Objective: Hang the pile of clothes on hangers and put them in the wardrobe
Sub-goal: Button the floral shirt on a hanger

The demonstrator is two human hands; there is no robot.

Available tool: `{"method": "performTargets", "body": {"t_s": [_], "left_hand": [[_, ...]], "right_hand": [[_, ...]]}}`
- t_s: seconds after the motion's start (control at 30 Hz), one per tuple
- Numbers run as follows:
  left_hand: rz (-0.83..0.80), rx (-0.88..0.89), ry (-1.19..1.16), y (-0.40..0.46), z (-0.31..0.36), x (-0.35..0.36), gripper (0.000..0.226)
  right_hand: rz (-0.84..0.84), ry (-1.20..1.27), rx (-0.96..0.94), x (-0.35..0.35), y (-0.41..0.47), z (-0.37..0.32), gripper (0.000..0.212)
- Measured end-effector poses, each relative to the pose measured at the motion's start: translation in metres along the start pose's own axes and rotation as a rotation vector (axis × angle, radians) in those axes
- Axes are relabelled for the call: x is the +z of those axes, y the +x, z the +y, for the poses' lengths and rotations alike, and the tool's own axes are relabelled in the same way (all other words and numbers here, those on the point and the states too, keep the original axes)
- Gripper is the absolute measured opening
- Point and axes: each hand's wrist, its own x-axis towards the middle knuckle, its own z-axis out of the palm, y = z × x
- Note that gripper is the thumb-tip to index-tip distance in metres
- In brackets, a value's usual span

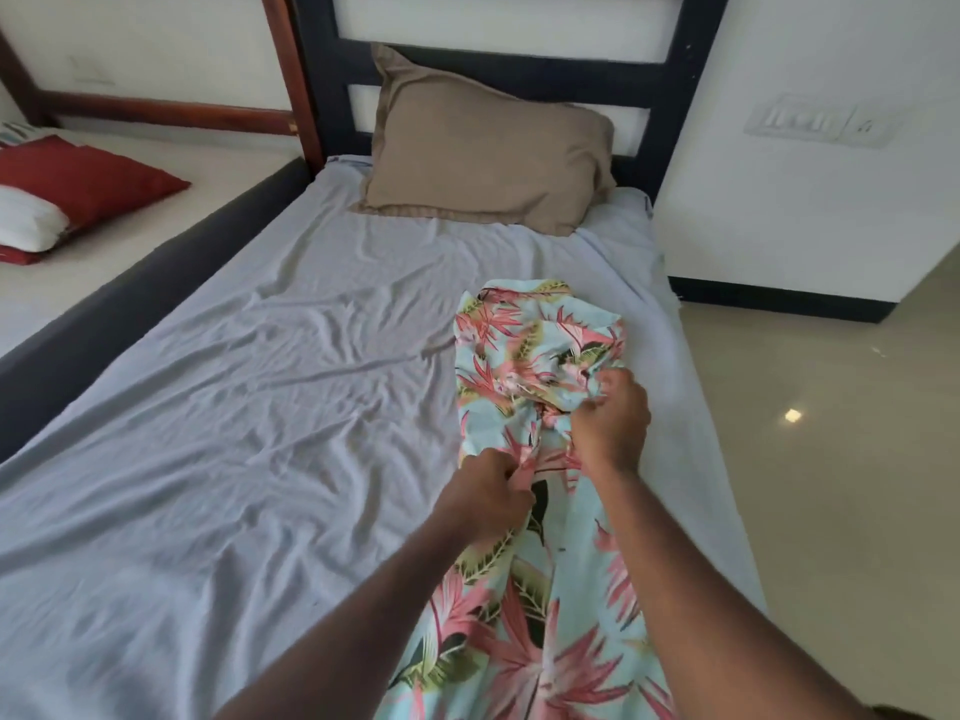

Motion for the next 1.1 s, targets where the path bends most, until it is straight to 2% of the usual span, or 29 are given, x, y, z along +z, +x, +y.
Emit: {"method": "performTargets", "body": {"t_s": [0.03,0.13,0.23,0.3,0.37,0.4,0.47,0.53,0.63,0.73,0.8,0.87,0.9,0.93,1.0,1.1], "left_hand": [[-0.006,0.009,0.019,-0.004,-0.001,-0.001,0.014],[-0.025,0.012,0.075,-0.023,-0.006,-0.009,0.02],[-0.072,0.008,0.114,-0.047,-0.018,-0.019,0.018],[-0.122,-0.007,0.139,-0.065,-0.029,-0.028,0.024],[-0.197,-0.02,0.177,-0.087,-0.037,-0.04,0.048],[-0.244,-0.023,0.21,-0.099,-0.04,-0.047,0.05],[-0.342,-0.015,0.252,-0.127,-0.043,-0.062,0.03],[-0.418,-0.015,0.229,-0.154,-0.037,-0.075,0.02],[-0.423,0.054,0.271,-0.179,-0.01,-0.083,0.027],[-0.412,0.199,0.359,-0.195,0.028,-0.067,0.038],[-0.605,0.156,0.195,-0.206,0.043,-0.045,0.043],[-0.844,0.063,-0.012,-0.22,0.048,-0.023,0.039],[-0.894,0.047,-0.05,-0.224,0.044,-0.017,0.035],[-0.893,0.041,-0.071,-0.227,0.038,-0.014,0.03],[-0.763,0.03,-0.058,-0.226,0.018,-0.014,0.019],[-0.465,0.169,0.258,-0.229,-0.016,-0.008,0.014]], "right_hand": [[-0.07,-0.01,-0.027,-0.005,-0.009,0.007,0.027],[-0.397,0.022,-0.09,-0.02,-0.044,0.015,0.015],[-0.722,-0.036,-0.148,-0.029,-0.073,0.005,0.032],[-0.854,-0.162,-0.127,-0.028,-0.088,-0.001,0.05],[-0.834,-0.187,-0.071,-0.028,-0.1,-0.007,0.064],[-0.783,-0.15,-0.035,-0.029,-0.102,-0.009,0.065],[-0.672,-0.023,0.036,-0.035,-0.109,-0.013,0.057],[-0.661,0.09,0.122,-0.043,-0.118,-0.015,0.044],[-0.728,0.177,0.301,-0.052,-0.132,-0.015,0.027],[-0.67,0.106,0.248,-0.069,-0.139,-0.013,0.024],[-0.667,0.007,0.166,-0.089,-0.146,-0.009,0.024],[-0.735,-0.105,0.111,-0.111,-0.158,-0.001,0.026],[-0.781,-0.165,0.094,-0.119,-0.164,0.006,0.026],[-0.816,-0.21,0.081,-0.129,-0.171,0.014,0.026],[-0.853,-0.225,0.077,-0.143,-0.183,0.028,0.027],[-0.917,-0.228,0.105,-0.159,-0.2,0.038,0.053]]}}
